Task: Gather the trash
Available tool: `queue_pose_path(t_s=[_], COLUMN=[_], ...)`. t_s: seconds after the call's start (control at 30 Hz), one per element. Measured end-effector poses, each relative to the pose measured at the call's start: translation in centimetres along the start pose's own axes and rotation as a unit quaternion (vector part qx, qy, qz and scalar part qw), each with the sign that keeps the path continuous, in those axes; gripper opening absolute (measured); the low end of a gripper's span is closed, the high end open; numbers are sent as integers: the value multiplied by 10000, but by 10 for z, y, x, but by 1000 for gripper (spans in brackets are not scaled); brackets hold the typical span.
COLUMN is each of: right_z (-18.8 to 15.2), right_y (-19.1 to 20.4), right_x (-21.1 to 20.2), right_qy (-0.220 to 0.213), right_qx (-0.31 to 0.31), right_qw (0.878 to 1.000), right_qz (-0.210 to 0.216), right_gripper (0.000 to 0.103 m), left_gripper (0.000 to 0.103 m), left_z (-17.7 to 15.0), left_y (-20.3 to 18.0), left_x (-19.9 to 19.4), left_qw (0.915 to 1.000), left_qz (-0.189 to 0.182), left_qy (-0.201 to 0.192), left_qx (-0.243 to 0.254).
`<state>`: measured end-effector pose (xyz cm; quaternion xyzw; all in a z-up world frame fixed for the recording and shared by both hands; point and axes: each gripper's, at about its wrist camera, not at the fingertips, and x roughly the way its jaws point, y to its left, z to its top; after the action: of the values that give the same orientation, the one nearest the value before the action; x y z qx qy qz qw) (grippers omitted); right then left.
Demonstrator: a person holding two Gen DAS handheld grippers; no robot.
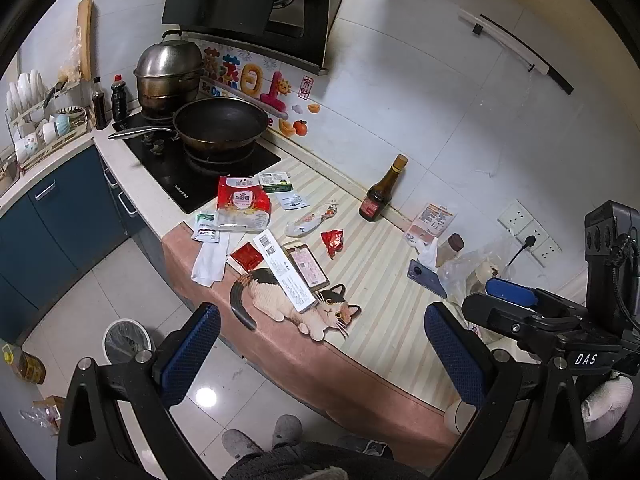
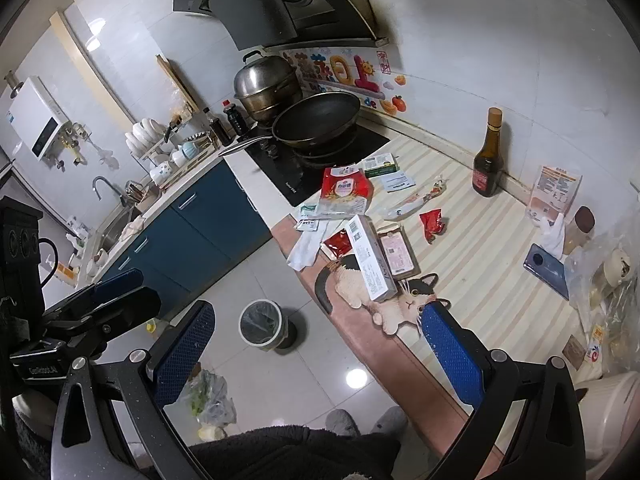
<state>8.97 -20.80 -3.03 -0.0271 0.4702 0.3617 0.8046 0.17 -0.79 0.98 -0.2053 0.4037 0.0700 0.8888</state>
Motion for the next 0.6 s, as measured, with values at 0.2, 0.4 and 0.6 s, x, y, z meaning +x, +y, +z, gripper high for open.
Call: queue_pose_path(t_s=[0.2,0.4,0.6], right_z=[2,0,0], right_y=[0,2,3], right_x=[0,0,-1], right_qy=[1,-6,-13], right_qx=[-32,-63,-61], right_qw=[10000,9999,9999], right_qz=[62,81,84], right_gripper=[103,103,103], left_gripper=[103,103,103], left_z=[1,0,-1], left_y=[0,1,1], left_x=[-8,-10,-10], left_qw=[10000,10000,10000], left_qz=[31,30,21], left_qy=[-55,-68,-69], left_qx=[-5,-5,-7])
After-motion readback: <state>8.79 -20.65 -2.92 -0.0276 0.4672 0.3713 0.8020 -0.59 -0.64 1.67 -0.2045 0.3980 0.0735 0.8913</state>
